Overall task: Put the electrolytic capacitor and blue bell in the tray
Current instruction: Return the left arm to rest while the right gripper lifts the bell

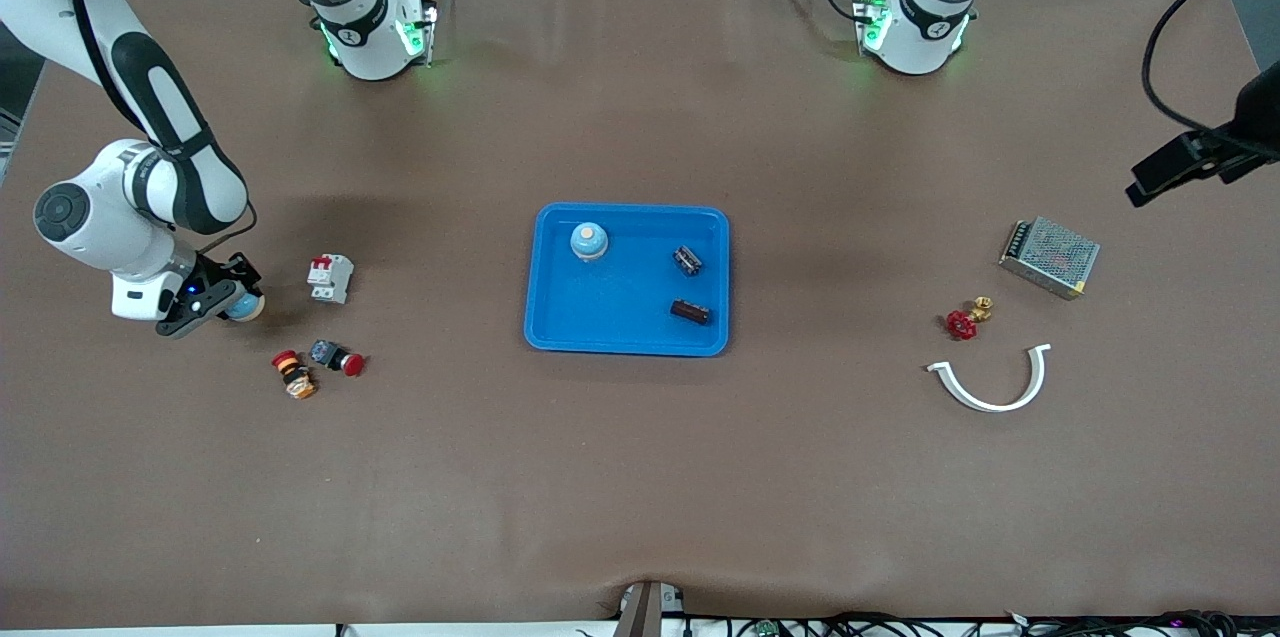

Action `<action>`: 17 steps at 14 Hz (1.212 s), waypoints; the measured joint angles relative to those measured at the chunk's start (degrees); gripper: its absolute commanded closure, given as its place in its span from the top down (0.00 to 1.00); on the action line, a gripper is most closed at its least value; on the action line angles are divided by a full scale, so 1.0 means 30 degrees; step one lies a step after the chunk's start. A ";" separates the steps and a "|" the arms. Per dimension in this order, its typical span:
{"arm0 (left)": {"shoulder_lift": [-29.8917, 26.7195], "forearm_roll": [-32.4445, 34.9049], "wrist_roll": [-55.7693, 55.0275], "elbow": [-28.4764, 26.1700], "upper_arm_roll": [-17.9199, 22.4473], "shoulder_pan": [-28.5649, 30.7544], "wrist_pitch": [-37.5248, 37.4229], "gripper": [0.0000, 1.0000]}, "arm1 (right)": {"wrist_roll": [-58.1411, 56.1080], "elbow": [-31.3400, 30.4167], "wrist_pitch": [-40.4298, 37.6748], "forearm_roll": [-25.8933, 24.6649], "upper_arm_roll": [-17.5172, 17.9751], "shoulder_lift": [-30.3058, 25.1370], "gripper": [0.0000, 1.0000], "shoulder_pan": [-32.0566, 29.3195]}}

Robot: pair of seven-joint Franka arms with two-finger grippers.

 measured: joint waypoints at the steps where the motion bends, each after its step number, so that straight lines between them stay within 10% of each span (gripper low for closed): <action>1: -0.0124 -0.0017 0.0540 -0.0023 0.0307 -0.0276 -0.0105 1.00 | 0.0000 0.0002 0.0000 0.0000 0.0000 0.0001 0.45 0.0000; 9: -0.1510 -0.0019 0.1886 -0.1228 0.1118 -0.1635 -0.0575 1.00 | 0.0000 0.0444 -0.0562 0.0000 0.0216 -0.0009 0.45 0.0017; 17: -0.1895 -0.0019 0.1910 -0.1901 0.1031 -0.1889 -0.0358 1.00 | 0.1162 0.6226 -1.0396 0.0098 0.0675 -0.1255 0.44 0.0711</action>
